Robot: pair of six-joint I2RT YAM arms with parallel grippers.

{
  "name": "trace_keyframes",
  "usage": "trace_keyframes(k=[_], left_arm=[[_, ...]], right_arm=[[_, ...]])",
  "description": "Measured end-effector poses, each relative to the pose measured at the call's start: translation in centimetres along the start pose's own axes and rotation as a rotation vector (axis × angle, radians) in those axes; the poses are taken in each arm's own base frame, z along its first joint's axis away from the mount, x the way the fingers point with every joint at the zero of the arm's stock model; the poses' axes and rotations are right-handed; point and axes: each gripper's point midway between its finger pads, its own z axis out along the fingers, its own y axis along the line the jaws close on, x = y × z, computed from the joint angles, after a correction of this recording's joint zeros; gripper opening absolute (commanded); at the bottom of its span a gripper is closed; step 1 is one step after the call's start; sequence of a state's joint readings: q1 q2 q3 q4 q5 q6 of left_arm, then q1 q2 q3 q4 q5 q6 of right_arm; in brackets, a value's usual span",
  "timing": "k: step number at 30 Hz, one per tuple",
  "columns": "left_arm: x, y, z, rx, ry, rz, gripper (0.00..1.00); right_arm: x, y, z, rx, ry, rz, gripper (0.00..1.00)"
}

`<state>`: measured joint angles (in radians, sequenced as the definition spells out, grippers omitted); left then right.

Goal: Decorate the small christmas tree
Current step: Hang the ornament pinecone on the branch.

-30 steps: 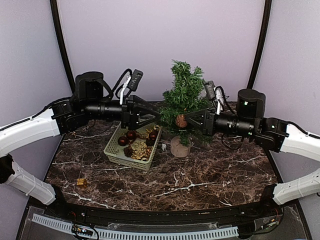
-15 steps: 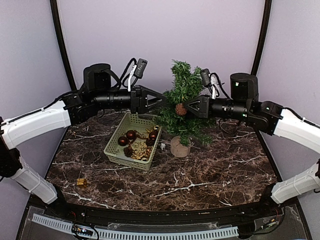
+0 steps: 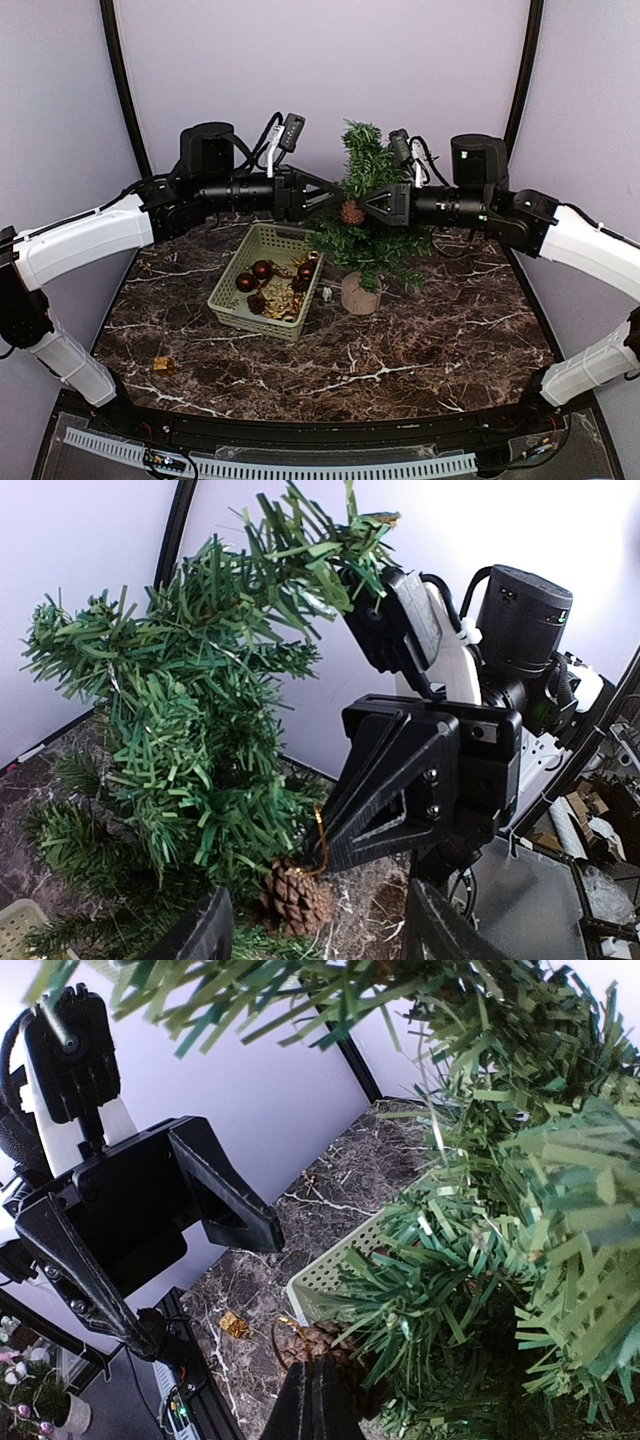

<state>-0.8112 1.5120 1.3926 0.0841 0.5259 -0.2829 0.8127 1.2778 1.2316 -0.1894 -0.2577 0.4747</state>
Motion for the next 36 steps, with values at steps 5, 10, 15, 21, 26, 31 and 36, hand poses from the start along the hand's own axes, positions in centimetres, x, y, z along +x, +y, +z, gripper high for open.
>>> trace_keyframes(k=[5, 10, 15, 21, 26, 31, 36], left_arm=[[-0.2, 0.5, 0.1, -0.024, -0.002, 0.008, 0.63], [0.5, 1.1, 0.6, -0.036, 0.012, -0.001, 0.63], [1.3, 1.8, 1.3, -0.044, 0.032, -0.013, 0.61], [2.1, 2.3, 1.8, -0.049, 0.05, -0.024, 0.57], [2.0, 2.5, 1.8, -0.058, 0.047, -0.023, 0.58], [2.8, 2.5, 0.4, -0.088, 0.033, -0.024, 0.6], [3.2, 2.0, -1.1, -0.101, 0.014, -0.04, 0.6]], right_arm=[[0.3, 0.0, 0.6, -0.009, 0.018, 0.025, 0.0], [0.9, -0.1, 1.2, -0.02, 0.044, 0.052, 0.0], [1.1, -0.2, 1.3, -0.019, 0.048, 0.073, 0.0], [1.3, -0.1, 1.6, -0.03, 0.059, 0.105, 0.0], [1.6, 0.4, 1.7, -0.063, 0.077, 0.125, 0.0], [2.2, 1.6, 1.0, -0.096, 0.088, 0.133, 0.0], [3.5, 1.9, 0.3, -0.092, 0.102, 0.158, 0.0]])
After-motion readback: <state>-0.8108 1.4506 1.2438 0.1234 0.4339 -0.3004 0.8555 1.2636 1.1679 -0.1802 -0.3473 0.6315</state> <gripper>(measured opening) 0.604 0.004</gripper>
